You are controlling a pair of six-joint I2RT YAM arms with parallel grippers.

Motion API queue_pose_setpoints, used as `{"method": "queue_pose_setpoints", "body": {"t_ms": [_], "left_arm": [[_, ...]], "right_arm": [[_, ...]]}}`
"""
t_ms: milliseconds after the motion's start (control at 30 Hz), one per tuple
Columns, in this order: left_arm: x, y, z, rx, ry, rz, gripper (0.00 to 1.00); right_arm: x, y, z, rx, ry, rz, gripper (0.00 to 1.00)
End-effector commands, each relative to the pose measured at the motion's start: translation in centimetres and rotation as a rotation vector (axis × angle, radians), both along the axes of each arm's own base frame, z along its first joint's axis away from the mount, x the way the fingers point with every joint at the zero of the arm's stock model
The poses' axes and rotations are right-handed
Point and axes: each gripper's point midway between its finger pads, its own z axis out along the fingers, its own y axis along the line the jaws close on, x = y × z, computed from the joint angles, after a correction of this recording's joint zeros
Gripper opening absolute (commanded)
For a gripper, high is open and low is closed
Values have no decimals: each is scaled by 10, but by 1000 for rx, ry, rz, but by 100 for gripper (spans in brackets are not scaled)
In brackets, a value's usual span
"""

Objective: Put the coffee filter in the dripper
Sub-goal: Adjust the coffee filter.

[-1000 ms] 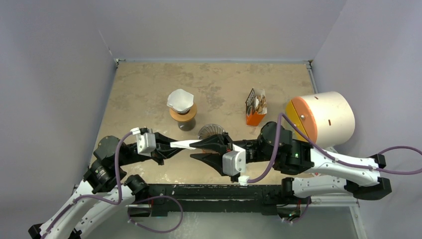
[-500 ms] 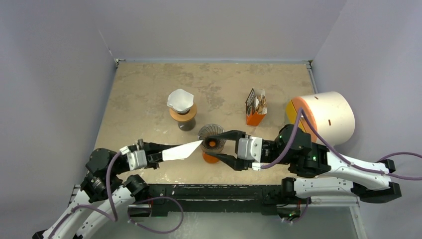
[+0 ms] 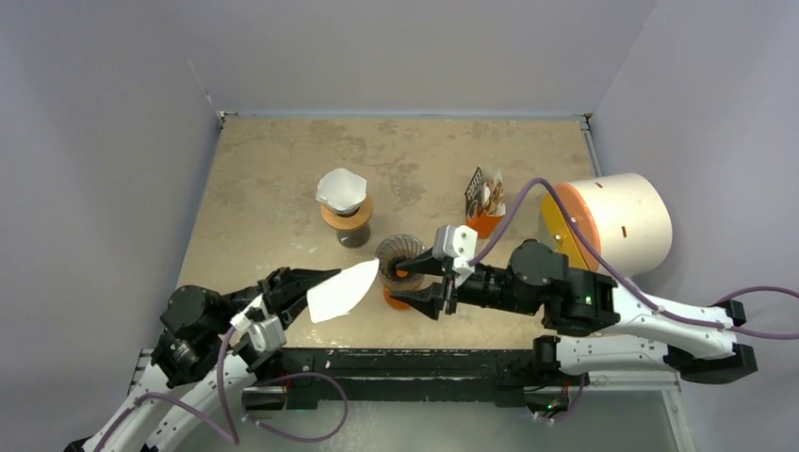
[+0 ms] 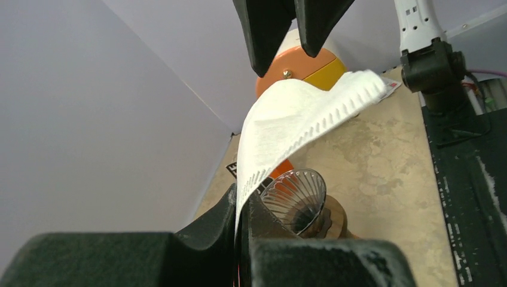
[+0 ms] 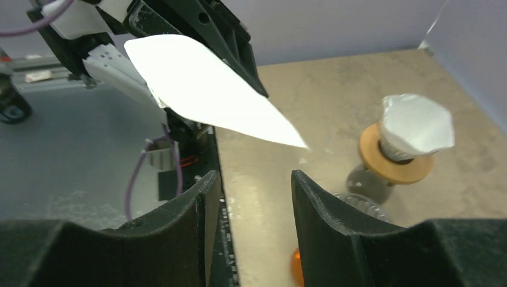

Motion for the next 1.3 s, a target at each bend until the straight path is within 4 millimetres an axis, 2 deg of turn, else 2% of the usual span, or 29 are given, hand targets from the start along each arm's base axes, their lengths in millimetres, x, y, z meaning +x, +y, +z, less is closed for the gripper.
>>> {"method": "queue_pose_setpoints", "body": {"t_ms": [0, 167, 333, 500, 633, 800, 867, 1067, 1267], "left_arm": [[12, 2, 5, 45, -170, 64, 0], [38, 11, 0, 131, -292, 208, 0], [46, 13, 6, 131, -345, 256, 0], [47, 19, 16, 104, -380, 287, 0], [44, 20, 19, 92, -384, 286, 0], [41, 21, 20, 81, -385, 282, 0], [40, 22, 18, 82, -382, 282, 0], [40, 24, 14, 77, -369, 285, 0], [43, 27, 15, 37, -336, 313, 0]], "right_arm": [[-11, 14, 4, 58, 290, -12, 51], [-8, 22, 12, 186, 506, -61, 53], [8, 21, 33, 384, 716, -116, 54], [37, 22, 32, 499, 930, -196, 53], [51, 31, 22, 546, 1050, -207, 53], [48, 50, 27, 558, 1094, -138, 52], [41, 61, 33, 570, 1107, -58, 51], [36, 65, 42, 614, 1096, 19, 45], [29, 68, 43, 634, 1096, 95, 39]]}}
